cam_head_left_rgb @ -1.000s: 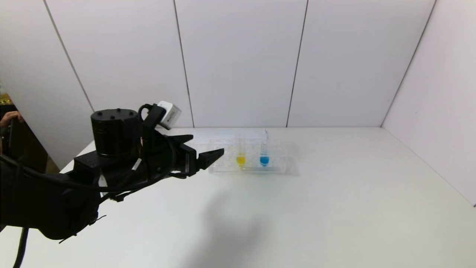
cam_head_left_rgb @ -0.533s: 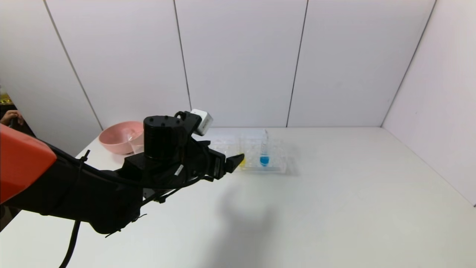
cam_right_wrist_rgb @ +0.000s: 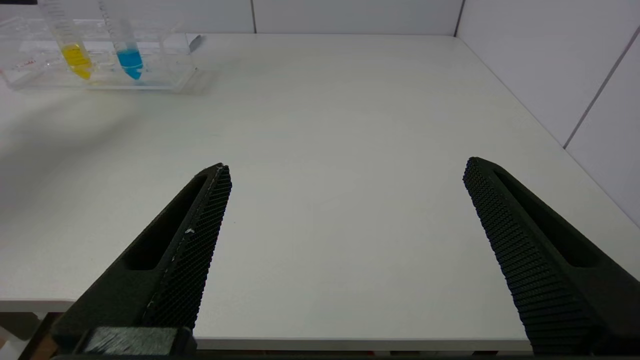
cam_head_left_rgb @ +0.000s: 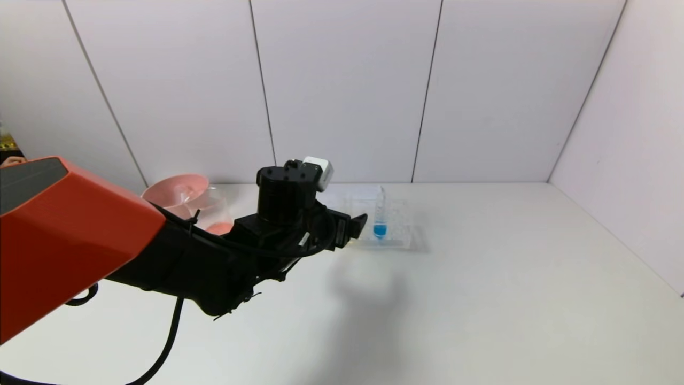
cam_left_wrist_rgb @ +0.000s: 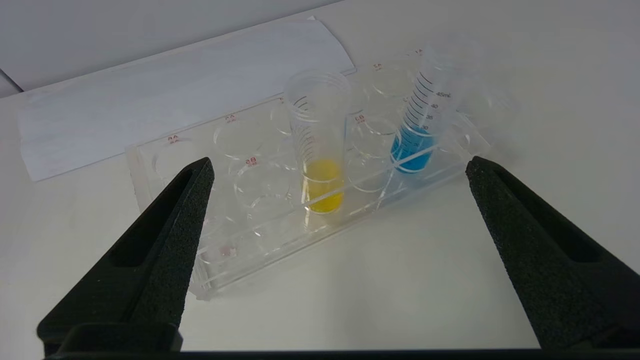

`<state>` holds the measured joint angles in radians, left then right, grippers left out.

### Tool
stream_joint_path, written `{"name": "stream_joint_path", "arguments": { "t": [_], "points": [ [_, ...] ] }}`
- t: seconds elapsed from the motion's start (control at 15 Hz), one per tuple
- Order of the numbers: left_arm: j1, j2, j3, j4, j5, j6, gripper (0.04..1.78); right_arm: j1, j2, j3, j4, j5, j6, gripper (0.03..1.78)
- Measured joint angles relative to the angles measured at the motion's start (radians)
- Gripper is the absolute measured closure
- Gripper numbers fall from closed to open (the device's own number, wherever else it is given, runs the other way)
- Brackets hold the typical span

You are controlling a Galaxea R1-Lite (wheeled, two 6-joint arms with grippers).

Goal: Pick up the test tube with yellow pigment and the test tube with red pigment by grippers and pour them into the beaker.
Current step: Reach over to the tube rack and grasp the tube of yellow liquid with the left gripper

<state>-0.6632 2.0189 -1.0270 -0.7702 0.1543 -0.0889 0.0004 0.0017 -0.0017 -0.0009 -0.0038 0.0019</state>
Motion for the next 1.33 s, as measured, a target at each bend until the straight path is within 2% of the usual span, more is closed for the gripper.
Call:
{"name": "stream_joint_path", "arguments": {
  "t": [0.4,0.93,1.13,1.33],
  "points": [
    [-0.005,0.113,-0.136,0.005,0.102,-0.015,0.06,0.0,0.0,0.0,0.0,0.0,0.0,0.11],
    [-0.004,0.188,-0.244,0.064,0.117,-0.039,0.06,0.0,0.0,0.0,0.0,0.0,0.0,0.11],
    [-0.001,0.209,-0.28,0.076,0.169,-0.042,0.06,0.0,0.0,0.0,0.001,0.0,0.0,0.11],
    [-0.001,0.222,-0.298,0.089,0.172,-0.042,0.06,0.0,0.0,0.0,0.001,0.0,0.0,0.11]
  ]
}}
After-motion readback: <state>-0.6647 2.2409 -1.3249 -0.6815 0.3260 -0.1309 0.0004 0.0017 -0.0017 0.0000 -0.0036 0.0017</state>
